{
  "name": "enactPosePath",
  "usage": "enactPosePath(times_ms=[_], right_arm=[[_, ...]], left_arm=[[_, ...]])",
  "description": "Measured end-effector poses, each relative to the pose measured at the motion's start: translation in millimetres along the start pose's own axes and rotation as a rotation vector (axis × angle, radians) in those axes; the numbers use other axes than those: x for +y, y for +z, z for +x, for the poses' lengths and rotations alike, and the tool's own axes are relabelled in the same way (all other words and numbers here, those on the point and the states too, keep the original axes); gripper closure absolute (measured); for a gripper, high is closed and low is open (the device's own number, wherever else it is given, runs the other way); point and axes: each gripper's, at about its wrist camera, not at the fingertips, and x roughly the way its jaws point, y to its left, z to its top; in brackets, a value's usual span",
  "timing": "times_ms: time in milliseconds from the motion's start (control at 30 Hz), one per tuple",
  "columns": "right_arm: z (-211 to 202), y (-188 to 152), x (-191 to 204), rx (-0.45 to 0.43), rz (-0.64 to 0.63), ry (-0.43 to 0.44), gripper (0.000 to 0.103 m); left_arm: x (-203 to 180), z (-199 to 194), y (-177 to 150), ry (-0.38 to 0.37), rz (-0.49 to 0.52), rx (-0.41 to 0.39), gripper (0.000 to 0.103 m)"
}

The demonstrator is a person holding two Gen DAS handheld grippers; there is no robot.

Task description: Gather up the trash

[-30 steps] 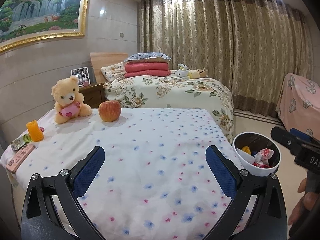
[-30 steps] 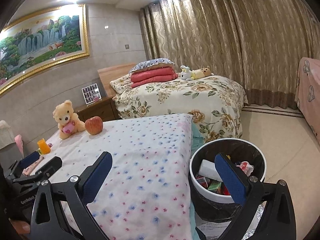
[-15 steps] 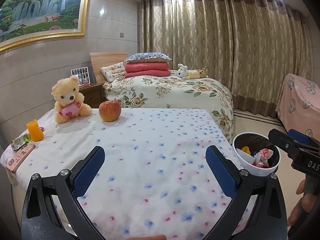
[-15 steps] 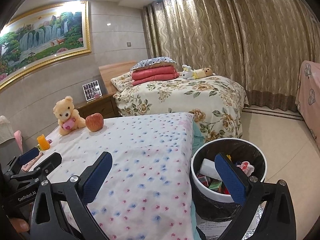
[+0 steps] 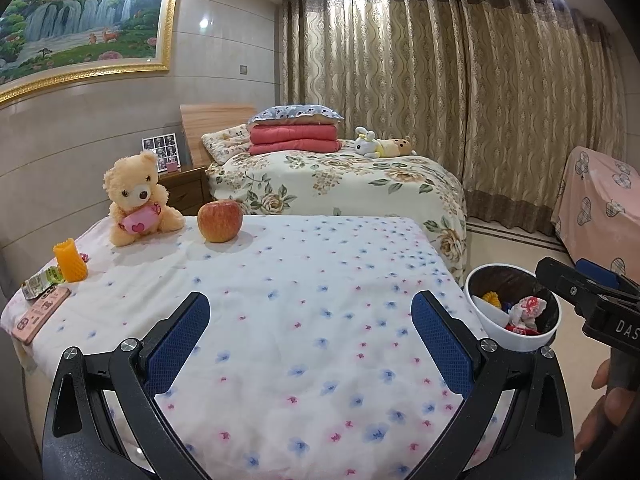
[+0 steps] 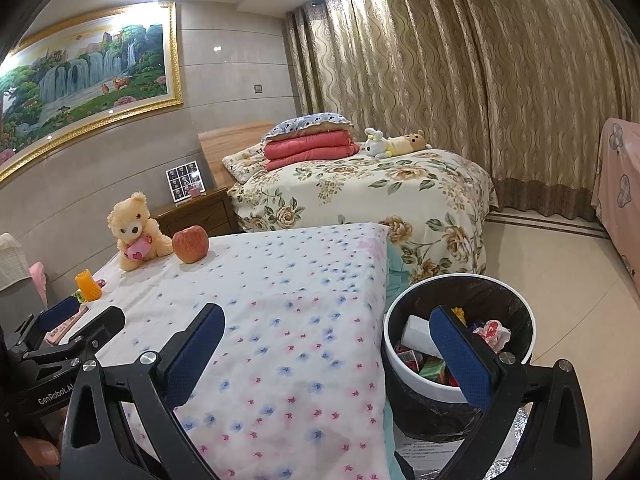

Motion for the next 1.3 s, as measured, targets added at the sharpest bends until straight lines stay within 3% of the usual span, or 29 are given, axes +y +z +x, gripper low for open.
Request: enactPosePath(times_ms=[1300], right_arm=[[-2.8,-1.0,4.9,0.002,-0.003,0.010,0.000]], left_arm=[[1.5,-1.9,-1.7,-0.010,0.000,0.004,0.000]])
